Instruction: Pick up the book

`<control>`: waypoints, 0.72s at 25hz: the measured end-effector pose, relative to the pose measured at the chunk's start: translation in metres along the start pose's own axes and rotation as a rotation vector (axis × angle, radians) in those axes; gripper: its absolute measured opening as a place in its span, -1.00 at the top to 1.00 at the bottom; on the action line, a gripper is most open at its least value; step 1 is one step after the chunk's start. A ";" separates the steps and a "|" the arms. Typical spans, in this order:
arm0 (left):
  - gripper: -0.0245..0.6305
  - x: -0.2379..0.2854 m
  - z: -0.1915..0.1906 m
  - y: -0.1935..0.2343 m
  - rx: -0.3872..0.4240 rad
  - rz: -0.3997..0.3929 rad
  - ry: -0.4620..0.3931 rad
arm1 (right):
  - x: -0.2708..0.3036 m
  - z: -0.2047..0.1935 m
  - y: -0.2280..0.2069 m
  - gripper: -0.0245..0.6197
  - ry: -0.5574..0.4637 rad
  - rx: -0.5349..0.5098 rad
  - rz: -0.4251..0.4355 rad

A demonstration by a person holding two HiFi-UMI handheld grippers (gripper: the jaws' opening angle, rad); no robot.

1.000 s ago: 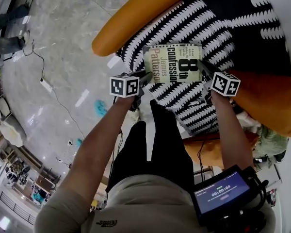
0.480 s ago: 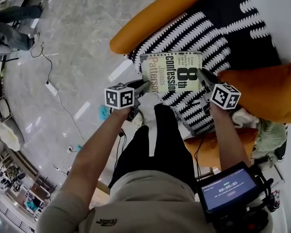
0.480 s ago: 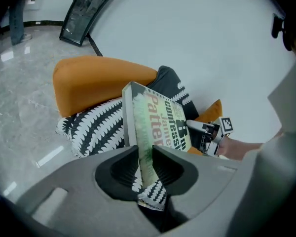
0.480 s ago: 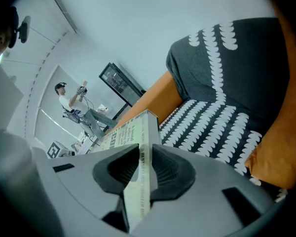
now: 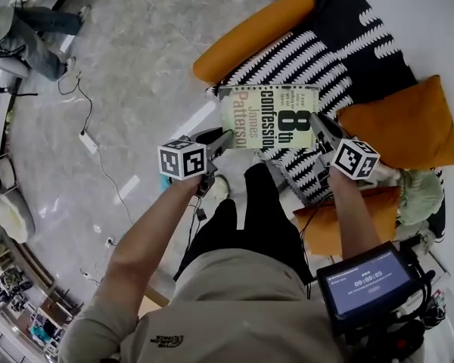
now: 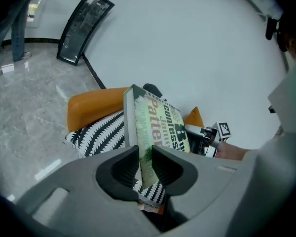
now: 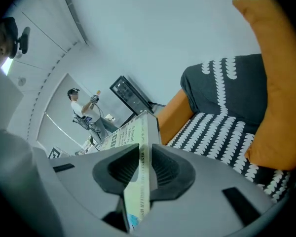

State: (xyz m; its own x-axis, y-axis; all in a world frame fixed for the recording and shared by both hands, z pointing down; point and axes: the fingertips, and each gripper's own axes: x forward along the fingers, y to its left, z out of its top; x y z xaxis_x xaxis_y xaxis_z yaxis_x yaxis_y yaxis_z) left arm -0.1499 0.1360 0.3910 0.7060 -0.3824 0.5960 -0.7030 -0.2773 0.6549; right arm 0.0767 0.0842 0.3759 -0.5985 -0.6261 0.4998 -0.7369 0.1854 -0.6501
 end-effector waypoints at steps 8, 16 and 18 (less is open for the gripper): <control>0.69 -0.046 0.014 -0.022 0.023 -0.029 -0.048 | -0.029 0.002 0.041 0.66 -0.069 0.022 0.023; 0.70 -0.059 0.009 -0.030 0.026 -0.054 -0.116 | -0.041 0.002 0.055 0.66 -0.119 -0.005 0.048; 0.70 -0.055 0.008 -0.030 0.022 -0.063 -0.127 | -0.040 0.008 0.054 0.66 -0.133 -0.025 0.054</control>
State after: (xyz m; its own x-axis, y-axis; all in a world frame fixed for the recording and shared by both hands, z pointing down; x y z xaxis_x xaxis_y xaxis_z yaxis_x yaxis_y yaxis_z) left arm -0.1685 0.1584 0.3345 0.7331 -0.4717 0.4899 -0.6606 -0.3227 0.6779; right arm 0.0634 0.1127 0.3162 -0.5914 -0.7095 0.3832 -0.7134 0.2388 -0.6588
